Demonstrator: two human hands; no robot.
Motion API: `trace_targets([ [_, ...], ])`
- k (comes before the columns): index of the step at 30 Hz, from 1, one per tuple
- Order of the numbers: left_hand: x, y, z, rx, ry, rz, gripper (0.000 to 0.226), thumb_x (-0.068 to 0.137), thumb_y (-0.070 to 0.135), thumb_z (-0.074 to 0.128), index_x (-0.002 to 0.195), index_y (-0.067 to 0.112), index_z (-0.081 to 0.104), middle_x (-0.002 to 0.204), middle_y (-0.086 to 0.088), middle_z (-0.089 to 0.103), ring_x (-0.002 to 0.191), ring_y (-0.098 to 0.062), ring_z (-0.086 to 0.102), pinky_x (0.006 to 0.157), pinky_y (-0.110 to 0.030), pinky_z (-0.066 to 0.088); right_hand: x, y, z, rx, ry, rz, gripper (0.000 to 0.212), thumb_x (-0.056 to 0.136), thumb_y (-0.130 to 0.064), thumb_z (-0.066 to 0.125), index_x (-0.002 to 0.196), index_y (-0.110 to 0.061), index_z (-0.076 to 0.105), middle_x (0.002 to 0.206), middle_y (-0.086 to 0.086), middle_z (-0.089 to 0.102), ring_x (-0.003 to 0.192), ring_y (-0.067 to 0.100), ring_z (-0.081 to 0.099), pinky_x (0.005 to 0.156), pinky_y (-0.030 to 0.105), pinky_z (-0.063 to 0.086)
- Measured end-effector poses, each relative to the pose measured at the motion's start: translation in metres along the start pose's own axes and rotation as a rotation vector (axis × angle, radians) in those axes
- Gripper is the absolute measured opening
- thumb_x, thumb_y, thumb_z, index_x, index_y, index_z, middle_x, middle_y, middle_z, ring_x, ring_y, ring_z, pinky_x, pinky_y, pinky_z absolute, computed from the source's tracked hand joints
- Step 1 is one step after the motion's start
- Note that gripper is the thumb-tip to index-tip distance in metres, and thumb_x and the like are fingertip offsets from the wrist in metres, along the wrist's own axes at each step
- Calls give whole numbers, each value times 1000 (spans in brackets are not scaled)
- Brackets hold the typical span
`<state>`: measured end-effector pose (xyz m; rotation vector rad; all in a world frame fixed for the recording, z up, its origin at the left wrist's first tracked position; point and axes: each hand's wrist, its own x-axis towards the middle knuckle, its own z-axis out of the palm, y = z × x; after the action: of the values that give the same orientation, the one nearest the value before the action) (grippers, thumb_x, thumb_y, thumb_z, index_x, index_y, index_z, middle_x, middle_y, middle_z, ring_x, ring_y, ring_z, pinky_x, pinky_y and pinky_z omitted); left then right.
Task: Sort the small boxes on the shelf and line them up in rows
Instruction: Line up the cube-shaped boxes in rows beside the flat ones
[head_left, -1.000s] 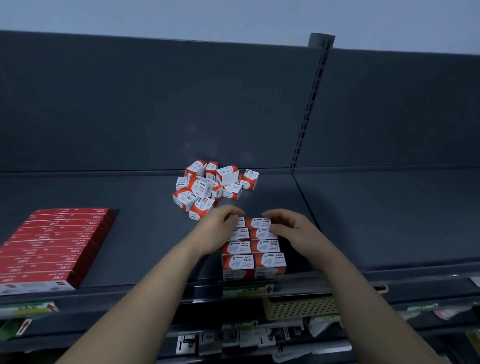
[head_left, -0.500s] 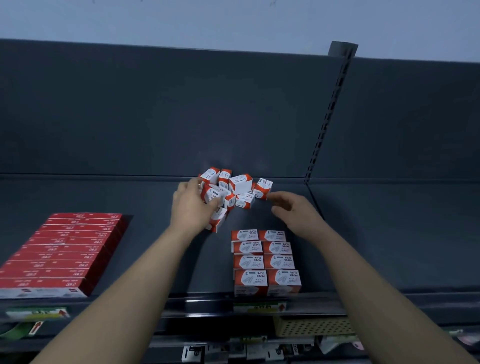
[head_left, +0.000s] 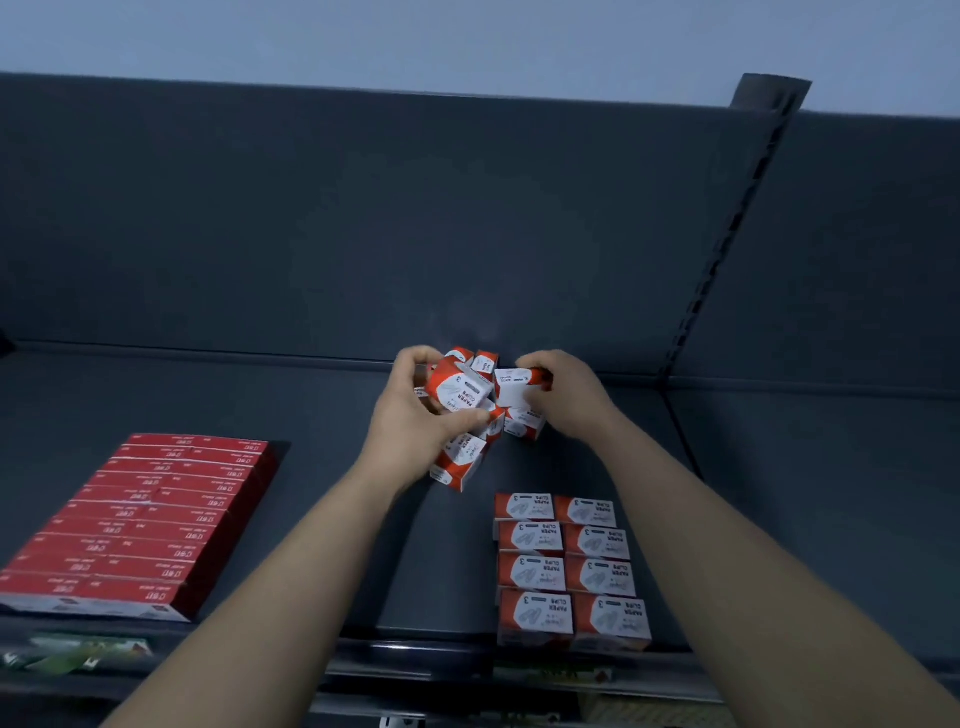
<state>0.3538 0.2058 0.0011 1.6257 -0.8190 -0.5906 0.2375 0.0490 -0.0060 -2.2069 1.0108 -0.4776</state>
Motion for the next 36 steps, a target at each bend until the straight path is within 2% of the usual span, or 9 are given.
trace_targets([
  [4,-4,10,2,-146,-35,2,54,72,1,80,115,21,53,91,6,63,64,-4,69,56,-14,51,-8,5,-11,304,30,37,24,82,-4,67,102,-18,66,102,-2,67,93,16,64,73,26,52],
  [7,-3,8,5,-208,-135,-31,54,76,-4,75,117,27,58,100,-2,66,82,-21,72,71,-27,58,-27,9,-27,676,-29,144,26,83,-8,69,106,-17,61,111,10,65,101,29,66,84,43,57],
  [10,-2,6,9,-120,-242,-21,67,78,-7,70,125,39,52,112,3,63,89,-5,67,77,-24,56,-45,17,-38,885,-84,223,34,83,-9,67,115,-14,56,113,11,67,99,29,68,86,47,56],
  [13,-4,7,14,-84,-302,-27,71,84,-7,64,133,37,37,112,3,65,92,-8,66,81,-26,56,-59,25,-43,1001,-30,265,29,88,6,55,114,-8,55,111,12,68,98,29,69,85,42,56],
  [18,-7,7,20,31,-388,-11,35,87,3,63,114,22,52,96,1,71,89,-16,66,84,-33,53,-79,36,-47,1027,59,317,16,91,-1,50,99,-5,63,105,14,65,94,21,65,81,33,55],
  [25,-14,0,36,395,-448,74,37,92,26,61,128,33,57,129,9,57,115,-13,56,93,-33,51,-105,57,-45,949,103,353,42,86,5,60,123,-14,52,110,9,63,98,21,65,89,33,53],
  [28,-18,-1,41,488,-470,67,38,89,31,64,127,32,58,129,10,58,112,-13,58,89,-36,53,-110,60,-49,952,57,336,29,86,4,60,113,-5,59,105,12,67,92,18,68,78,25,54],
  [32,-23,-3,43,464,-464,-26,29,90,28,63,120,27,63,117,10,63,99,-9,63,74,-21,51,-107,65,-51,953,37,356,23,87,4,59,104,-11,62,109,15,64,92,21,66,80,31,56],
  [36,-25,-7,43,381,-434,-92,17,95,21,54,107,24,66,102,7,69,89,-6,65,78,-26,54,-99,66,-49,940,5,405,34,88,4,59,117,-12,57,110,14,60,94,26,65,77,38,58],
])
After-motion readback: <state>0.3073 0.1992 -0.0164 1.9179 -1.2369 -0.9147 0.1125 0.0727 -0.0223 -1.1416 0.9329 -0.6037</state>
